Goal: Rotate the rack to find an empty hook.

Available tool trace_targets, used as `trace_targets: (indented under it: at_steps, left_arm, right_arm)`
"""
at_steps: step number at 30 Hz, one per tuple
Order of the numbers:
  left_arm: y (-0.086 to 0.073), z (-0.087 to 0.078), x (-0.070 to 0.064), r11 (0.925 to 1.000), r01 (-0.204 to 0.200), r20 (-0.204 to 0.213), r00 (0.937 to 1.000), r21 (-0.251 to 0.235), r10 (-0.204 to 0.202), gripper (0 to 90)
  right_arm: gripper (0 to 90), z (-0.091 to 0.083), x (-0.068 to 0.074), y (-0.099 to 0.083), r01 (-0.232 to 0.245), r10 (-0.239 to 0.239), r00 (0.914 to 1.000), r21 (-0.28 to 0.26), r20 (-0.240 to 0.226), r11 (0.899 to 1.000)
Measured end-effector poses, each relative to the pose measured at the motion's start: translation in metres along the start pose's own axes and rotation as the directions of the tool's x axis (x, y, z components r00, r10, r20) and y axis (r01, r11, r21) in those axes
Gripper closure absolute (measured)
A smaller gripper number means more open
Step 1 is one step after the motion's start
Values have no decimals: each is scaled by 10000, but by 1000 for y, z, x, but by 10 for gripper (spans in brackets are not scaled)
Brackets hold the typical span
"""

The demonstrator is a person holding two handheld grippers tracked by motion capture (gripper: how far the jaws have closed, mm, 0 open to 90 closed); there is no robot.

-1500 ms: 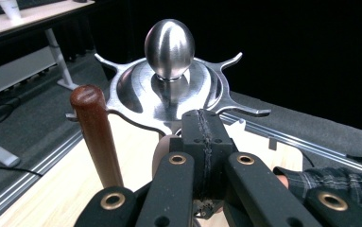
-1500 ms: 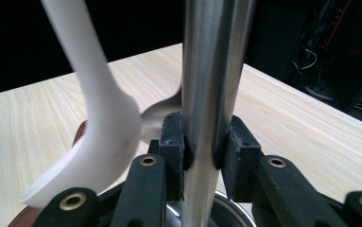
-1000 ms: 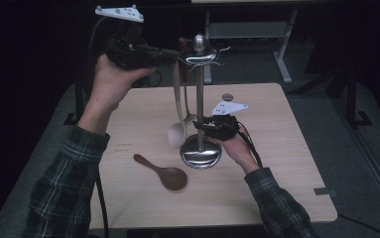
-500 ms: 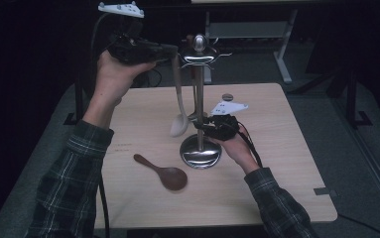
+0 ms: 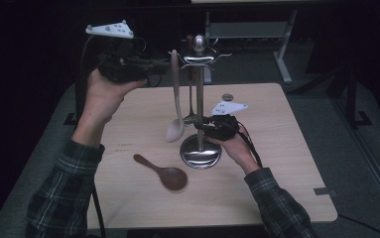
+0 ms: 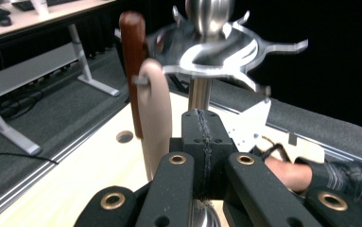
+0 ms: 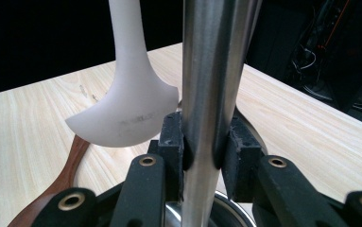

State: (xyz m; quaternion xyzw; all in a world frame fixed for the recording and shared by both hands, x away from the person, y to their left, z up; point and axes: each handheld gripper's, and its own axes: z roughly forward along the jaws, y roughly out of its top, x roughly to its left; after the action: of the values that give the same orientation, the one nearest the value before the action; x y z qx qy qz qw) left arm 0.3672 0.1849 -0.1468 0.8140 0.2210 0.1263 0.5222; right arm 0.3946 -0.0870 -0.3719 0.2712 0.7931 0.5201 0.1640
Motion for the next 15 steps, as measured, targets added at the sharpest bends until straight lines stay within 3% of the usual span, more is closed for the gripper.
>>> trace_targets:
  at_steps: [2, 9, 15]
  left_arm:
    - [-8, -2, -2, 9999, 33, 0, 10000, 115, -33, 900]
    - [-42, -5, -9, 9991, 98, -57, 9999, 422, -95, 900]
    - [-80, 2, -11, 9956, 299, -221, 9994, 888, -280, 900]
  right_arm:
    - [687, 0, 0, 0, -26, 26, 10000, 12, -46, 10000]
    - [421, -2, 1, 1, -293, 294, 9996, 134, -20, 9995]
    - [309, -10, 1, -5, -545, 544, 9985, 404, 18, 9977]
